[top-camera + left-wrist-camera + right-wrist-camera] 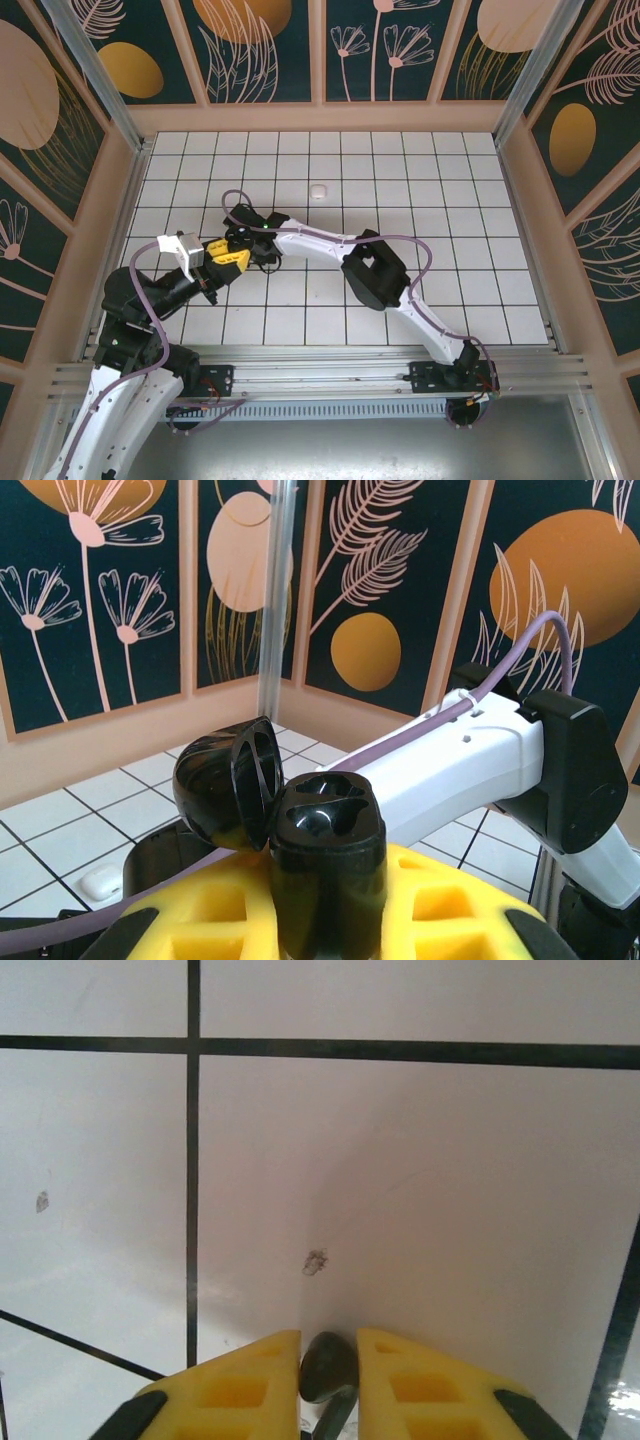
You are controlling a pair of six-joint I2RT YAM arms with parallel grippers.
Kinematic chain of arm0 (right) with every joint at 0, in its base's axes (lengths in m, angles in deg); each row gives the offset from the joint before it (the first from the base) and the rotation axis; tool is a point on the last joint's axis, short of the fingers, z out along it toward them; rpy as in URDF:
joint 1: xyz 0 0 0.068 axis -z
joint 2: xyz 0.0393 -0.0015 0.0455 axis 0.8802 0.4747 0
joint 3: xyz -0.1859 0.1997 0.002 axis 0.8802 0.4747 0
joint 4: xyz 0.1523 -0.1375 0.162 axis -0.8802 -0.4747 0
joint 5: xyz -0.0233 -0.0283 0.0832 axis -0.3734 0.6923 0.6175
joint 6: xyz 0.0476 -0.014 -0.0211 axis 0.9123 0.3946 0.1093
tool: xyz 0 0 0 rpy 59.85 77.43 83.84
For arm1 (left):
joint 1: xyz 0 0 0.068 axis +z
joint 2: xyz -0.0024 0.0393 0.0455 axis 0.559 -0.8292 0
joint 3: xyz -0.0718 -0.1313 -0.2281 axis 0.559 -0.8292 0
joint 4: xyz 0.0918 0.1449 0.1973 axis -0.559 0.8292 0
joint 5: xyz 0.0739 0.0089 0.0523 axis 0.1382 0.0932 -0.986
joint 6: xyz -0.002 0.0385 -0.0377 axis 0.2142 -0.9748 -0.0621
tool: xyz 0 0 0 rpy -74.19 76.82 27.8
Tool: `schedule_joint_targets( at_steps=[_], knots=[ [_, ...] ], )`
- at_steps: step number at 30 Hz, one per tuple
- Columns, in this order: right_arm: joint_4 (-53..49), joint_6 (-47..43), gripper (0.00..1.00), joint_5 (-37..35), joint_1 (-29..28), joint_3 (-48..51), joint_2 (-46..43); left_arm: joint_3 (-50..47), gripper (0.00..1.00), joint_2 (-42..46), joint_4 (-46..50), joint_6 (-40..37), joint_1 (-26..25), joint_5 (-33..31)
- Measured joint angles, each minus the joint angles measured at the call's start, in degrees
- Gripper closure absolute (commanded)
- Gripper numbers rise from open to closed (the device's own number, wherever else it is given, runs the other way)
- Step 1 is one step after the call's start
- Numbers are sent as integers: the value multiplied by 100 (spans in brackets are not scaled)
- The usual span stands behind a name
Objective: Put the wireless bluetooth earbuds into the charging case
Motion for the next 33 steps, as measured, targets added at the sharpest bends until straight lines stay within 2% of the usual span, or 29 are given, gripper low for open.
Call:
schedule_joint_targets(
  at_steps=[10,15,26,33],
  knots=[
    [-267,-358,92,-83,42,-149,15,-2,90,2,37,2,0,-52],
    [-299,-599,92,-210,260,168,-245,-166,90,-149,-105,81,0,-87],
    [-306,-1174,93,-839,1134,1309,-2251,-549,91,-1165,-1182,448,0,107],
    [-286,-1567,93,-1486,1250,1596,-3405,-573,92,-1952,-2028,584,0,221]
  ],
)
